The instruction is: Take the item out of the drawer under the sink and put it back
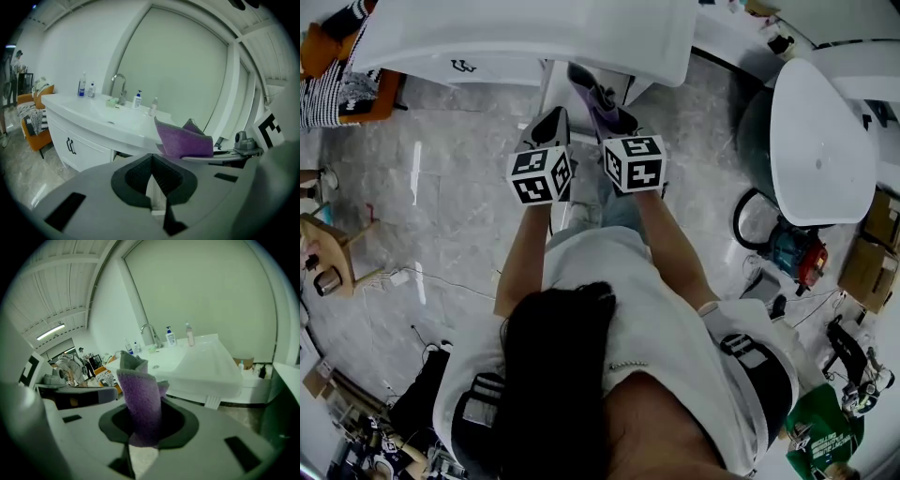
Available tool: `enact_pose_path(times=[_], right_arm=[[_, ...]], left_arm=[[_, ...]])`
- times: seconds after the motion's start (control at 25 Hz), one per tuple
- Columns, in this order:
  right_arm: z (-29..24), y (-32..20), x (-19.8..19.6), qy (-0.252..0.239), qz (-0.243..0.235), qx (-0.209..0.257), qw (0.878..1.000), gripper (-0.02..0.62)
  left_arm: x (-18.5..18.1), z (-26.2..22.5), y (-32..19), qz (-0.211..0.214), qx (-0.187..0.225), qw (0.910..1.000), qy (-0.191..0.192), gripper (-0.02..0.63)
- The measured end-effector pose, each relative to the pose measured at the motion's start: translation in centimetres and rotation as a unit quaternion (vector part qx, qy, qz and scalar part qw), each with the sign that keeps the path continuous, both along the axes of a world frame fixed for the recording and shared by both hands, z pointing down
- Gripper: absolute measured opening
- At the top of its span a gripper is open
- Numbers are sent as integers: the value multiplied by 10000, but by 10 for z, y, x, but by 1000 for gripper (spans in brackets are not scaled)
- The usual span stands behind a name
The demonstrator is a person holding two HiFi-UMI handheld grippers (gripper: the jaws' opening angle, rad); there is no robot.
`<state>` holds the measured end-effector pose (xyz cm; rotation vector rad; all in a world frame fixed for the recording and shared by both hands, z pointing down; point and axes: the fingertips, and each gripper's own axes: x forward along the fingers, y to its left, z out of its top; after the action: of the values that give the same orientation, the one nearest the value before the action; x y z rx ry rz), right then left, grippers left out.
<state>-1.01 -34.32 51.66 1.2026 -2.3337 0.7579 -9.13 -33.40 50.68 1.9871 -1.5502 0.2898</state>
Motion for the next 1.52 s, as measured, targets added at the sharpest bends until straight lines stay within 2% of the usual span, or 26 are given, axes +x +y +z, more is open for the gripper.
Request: enact_pose_path(times=[0.2, 0.44, 0.6, 0.88, 1.04, 1.32, 1.52], right_arm=[[22, -15, -7, 26, -185, -252, 9995, 112], [61, -26, -15, 112, -361, -558, 9977, 112], [92, -34, -19, 72, -244, -846, 9961, 112], [146, -51, -19, 161, -120, -1175, 9929, 112], [176, -53, -26, 322, -325, -1299, 9905, 112], [227, -59, -35, 501, -572, -1531, 9853, 112], [250, -72, -41, 470, -533, -1662, 9835, 114]], left_arm=[[-1, 19, -16, -49, -155, 9999, -13, 5], [-10, 56, -28, -308, -451, 9984, 115, 5], [-16, 77, -38, -418, -564, 9974, 133, 4], [-8, 122, -62, -277, -678, 9973, 85, 5], [-10, 153, -67, -319, -868, 9957, 86, 4], [-15, 200, -70, -256, -1364, 9903, 31, 3], [-33, 231, -78, -612, -1707, 9833, 171, 4]])
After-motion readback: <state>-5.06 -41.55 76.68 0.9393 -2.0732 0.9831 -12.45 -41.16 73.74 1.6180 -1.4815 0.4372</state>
